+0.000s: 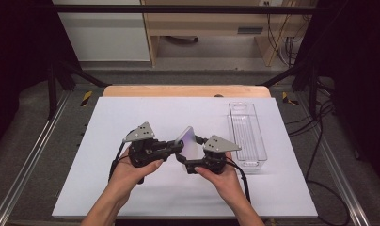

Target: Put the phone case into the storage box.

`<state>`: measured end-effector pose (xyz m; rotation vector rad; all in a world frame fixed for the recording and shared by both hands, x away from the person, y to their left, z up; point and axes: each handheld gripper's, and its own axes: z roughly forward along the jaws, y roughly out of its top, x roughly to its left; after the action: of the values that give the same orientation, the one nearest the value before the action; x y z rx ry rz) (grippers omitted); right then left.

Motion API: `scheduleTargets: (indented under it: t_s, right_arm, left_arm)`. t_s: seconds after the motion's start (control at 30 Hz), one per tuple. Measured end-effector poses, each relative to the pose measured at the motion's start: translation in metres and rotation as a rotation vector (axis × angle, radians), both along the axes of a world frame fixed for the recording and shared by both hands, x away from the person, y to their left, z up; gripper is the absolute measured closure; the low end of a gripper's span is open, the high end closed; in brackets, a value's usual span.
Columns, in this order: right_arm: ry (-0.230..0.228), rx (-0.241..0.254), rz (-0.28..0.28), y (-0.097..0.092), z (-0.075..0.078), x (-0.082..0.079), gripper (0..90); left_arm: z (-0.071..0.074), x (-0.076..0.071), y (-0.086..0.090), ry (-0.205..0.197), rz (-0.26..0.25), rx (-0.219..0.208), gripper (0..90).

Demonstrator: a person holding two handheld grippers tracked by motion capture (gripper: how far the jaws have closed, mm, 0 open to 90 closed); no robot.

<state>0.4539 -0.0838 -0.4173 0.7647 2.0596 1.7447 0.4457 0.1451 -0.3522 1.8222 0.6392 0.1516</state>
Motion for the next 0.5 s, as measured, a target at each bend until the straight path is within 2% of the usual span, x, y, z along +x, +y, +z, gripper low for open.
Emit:
scheduleTargets:
  t_s: [0.1,0.2,0.23,0.27,0.3,0.37,0.5]
  right_arm:
    - [0.01,0.005,-0.02,-0.004,-0.001,0.002,16.3]
    - [0.02,0.005,-0.046,-0.009,-0.001,0.004,16.3]
    - [0.023,0.006,-0.052,-0.01,-0.002,0.004,16.3]
    - [0.025,0.004,-0.057,-0.012,-0.002,0.005,16.3]
    - [0.023,0.005,-0.063,-0.013,-0.002,0.005,16.3]
    - [0.024,0.004,-0.068,-0.014,-0.003,0.006,16.3]
    - [0.018,0.002,-0.095,-0.016,-0.004,0.006,16.3]
  left_arm:
    - [0.001,-0.001,0.006,-0.021,0.043,-0.031,63.3]
    - [0.003,-0.002,0.009,-0.041,0.058,-0.034,56.7]
    - [0.004,-0.004,0.013,-0.062,0.072,-0.038,53.9]
    - [0.004,-0.004,0.013,-0.062,0.072,-0.038,51.2]
    - [0.005,-0.007,0.018,-0.08,0.098,-0.041,48.6]
    - [0.004,-0.007,0.019,-0.084,0.106,-0.041,46.0]
    - [-0.005,-0.013,0.028,-0.149,0.206,0.008,30.0]
